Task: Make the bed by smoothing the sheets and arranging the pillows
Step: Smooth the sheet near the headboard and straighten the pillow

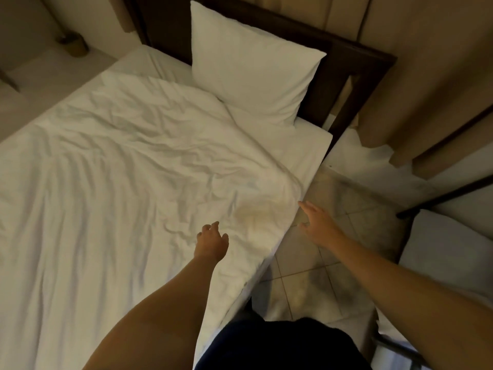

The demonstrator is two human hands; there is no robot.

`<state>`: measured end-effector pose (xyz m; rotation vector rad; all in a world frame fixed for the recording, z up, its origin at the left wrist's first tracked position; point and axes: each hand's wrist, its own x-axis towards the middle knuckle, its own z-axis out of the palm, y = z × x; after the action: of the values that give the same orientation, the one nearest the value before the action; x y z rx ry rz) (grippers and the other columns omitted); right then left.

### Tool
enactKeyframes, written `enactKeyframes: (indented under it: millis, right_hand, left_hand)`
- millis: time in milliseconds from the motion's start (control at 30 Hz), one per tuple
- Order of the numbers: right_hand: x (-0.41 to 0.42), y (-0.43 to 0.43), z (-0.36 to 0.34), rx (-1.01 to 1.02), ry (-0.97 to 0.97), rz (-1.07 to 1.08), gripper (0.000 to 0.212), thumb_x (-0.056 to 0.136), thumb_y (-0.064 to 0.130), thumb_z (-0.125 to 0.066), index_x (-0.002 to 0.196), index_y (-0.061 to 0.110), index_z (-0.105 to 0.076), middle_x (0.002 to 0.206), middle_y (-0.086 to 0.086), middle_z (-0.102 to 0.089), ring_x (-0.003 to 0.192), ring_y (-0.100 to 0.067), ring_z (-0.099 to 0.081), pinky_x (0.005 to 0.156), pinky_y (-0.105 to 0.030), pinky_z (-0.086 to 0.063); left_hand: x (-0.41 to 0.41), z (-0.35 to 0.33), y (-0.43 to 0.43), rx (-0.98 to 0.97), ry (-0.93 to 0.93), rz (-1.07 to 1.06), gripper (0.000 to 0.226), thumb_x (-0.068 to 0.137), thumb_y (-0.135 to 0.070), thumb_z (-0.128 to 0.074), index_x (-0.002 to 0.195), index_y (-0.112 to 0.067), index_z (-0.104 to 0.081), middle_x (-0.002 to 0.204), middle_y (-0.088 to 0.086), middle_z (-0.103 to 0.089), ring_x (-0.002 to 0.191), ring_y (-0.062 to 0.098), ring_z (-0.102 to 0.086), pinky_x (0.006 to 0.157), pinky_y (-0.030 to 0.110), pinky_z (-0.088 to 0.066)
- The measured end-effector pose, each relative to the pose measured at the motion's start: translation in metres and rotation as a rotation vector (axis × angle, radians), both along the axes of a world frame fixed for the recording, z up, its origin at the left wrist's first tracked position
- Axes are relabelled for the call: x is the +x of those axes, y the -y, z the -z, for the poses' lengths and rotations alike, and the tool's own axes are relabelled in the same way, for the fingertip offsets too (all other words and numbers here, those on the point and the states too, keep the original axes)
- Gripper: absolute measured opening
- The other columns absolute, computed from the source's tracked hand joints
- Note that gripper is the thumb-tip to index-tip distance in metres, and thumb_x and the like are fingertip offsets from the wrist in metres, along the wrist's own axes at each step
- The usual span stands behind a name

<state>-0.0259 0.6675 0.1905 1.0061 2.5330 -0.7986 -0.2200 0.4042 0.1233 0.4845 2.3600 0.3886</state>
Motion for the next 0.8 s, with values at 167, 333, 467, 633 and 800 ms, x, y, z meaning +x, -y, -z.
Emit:
enactKeyframes:
  millis: [167, 333, 467, 633, 800]
  right_hand:
    - [-0.024, -0.049, 0.015, -0.058, 0.008, 0.035, 0.071, 0.101, 0.038, -0.053, 0.162, 0.027, -0.020, 0.168, -0.005, -0.021, 0.152, -0.029, -0.024, 0.121, -0.048, -0.029]
    - [-0.043, -0.105, 0.029, -0.101, 0.022, 0.044, 0.071, 0.099, 0.043, -0.050, 0.161, 0.029, -0.018, 0.167, -0.003, -0.022, 0.150, -0.030, -0.027, 0.120, -0.050, -0.032]
    - [-0.061, -0.169, 0.038, -0.088, 0.028, -0.017, 0.067, 0.102, 0.039, -0.050, 0.161, 0.026, -0.021, 0.167, -0.007, -0.022, 0.150, -0.032, -0.028, 0.119, -0.048, -0.033]
    - [-0.094, -0.260, 0.046, -0.096, 0.060, -0.130, 0.068, 0.102, 0.037, -0.053, 0.161, 0.021, -0.024, 0.167, -0.011, -0.023, 0.150, -0.033, -0.027, 0.121, -0.044, -0.030]
    - [-0.130, -0.324, 0.051, -0.124, 0.107, -0.259, 0.067, 0.102, 0.033, -0.052, 0.161, 0.017, -0.025, 0.167, -0.010, -0.023, 0.150, -0.032, -0.027, 0.121, -0.042, -0.028]
  left_hand:
    - [-0.035, -0.008, -0.064, -0.013, 0.005, 0.040, 0.058, 0.105, -0.034, -0.047, 0.158, -0.013, -0.034, 0.156, 0.017, -0.039, 0.142, 0.038, -0.040, 0.117, 0.046, -0.033]
    - [-0.068, -0.002, -0.118, -0.033, -0.015, 0.029, 0.059, 0.104, -0.035, -0.048, 0.158, -0.014, -0.035, 0.156, 0.017, -0.040, 0.143, 0.036, -0.039, 0.118, 0.046, -0.033]
    - [-0.073, 0.004, -0.174, -0.032, -0.016, -0.039, 0.058, 0.104, -0.034, -0.047, 0.158, -0.014, -0.035, 0.156, 0.016, -0.039, 0.142, 0.036, -0.040, 0.117, 0.047, -0.033]
    - [-0.064, 0.007, -0.248, -0.028, 0.012, -0.176, 0.059, 0.104, -0.035, -0.047, 0.158, -0.015, -0.035, 0.158, 0.015, -0.038, 0.144, 0.036, -0.038, 0.118, 0.046, -0.032]
    - [-0.055, 0.002, -0.315, -0.002, 0.044, -0.340, 0.060, 0.105, -0.033, -0.048, 0.159, -0.015, -0.034, 0.159, 0.016, -0.036, 0.144, 0.038, -0.038, 0.119, 0.046, -0.029]
